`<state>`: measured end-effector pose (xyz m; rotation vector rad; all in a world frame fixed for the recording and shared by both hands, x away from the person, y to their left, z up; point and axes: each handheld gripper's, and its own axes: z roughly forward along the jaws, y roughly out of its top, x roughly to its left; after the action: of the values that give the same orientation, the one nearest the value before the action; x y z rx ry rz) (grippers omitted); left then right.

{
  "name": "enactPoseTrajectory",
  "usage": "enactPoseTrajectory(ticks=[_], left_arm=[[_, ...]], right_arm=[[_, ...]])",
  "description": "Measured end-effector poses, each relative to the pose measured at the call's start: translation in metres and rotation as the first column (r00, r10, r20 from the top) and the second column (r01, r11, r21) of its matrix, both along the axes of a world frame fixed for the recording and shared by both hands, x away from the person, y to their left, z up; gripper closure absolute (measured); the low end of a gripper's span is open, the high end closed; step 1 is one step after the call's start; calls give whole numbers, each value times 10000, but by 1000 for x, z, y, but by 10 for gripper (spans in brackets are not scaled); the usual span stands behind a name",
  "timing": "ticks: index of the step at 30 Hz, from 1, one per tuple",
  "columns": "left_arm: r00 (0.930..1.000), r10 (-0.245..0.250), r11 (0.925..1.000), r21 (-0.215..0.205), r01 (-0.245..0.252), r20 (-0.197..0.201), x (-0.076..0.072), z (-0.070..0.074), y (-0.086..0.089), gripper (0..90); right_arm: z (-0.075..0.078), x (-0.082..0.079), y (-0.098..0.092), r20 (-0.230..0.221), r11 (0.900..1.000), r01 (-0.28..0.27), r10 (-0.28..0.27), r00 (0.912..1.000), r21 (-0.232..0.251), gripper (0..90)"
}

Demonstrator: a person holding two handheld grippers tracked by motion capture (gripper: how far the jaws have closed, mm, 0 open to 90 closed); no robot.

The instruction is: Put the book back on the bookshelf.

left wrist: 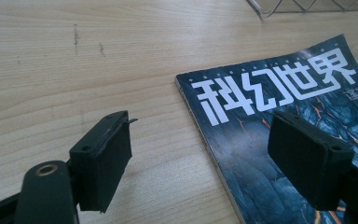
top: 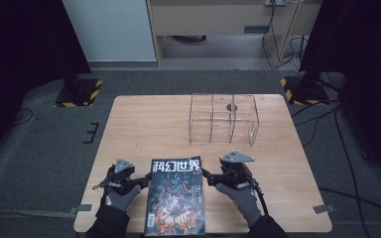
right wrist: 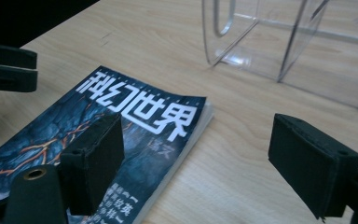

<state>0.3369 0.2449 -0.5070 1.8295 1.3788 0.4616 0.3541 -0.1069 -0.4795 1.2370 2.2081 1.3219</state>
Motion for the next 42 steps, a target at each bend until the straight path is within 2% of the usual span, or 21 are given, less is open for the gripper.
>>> enactPoseTrajectory(ticks=[6,9,14,16,21,24,25,32,36,42], left_arm=[[9992,-275,9995,155,280,-285,0,-5,-6,236],[9990,-345,9991,217,351,-294,1,-6,-7,231],[9984,-452,9987,222,459,-342,1,-9,-8,238],[9972,-612,9971,418,630,-438,1,-11,-12,243],[9958,-796,9949,582,821,-446,1,-12,-16,244],[9948,-892,9934,672,925,-496,1,-14,-17,248],[9939,-941,9919,806,985,-567,1,-15,-18,249],[9910,-1138,9872,1039,1207,-702,2,-18,-22,251],[9902,-1176,9871,1000,1249,-758,2,-18,-23,252],[9890,-1259,9866,949,1330,-773,2,-19,-24,260]], right_arm=[[-12,-5,12,-311,9996,-286,286,9991,-7,202],[-18,-7,17,-546,9989,-383,397,9977,263,209],[-27,-10,27,-727,9987,-506,501,9961,-52,222],[-30,-10,29,-754,9988,-486,479,9960,-68,228],[-37,-11,31,-939,9990,-450,444,9946,-46,237],[-42,-12,33,-1105,9990,-441,438,9929,0,258],[-44,-12,35,-1302,9991,-435,430,9905,-8,268],[-50,-12,39,-1580,9989,-475,459,9864,-64,298],[-52,-13,40,-1765,9988,-492,477,9832,-38,309],[-53,-13,40,-1757,9988,-492,498,9832,75,322]])
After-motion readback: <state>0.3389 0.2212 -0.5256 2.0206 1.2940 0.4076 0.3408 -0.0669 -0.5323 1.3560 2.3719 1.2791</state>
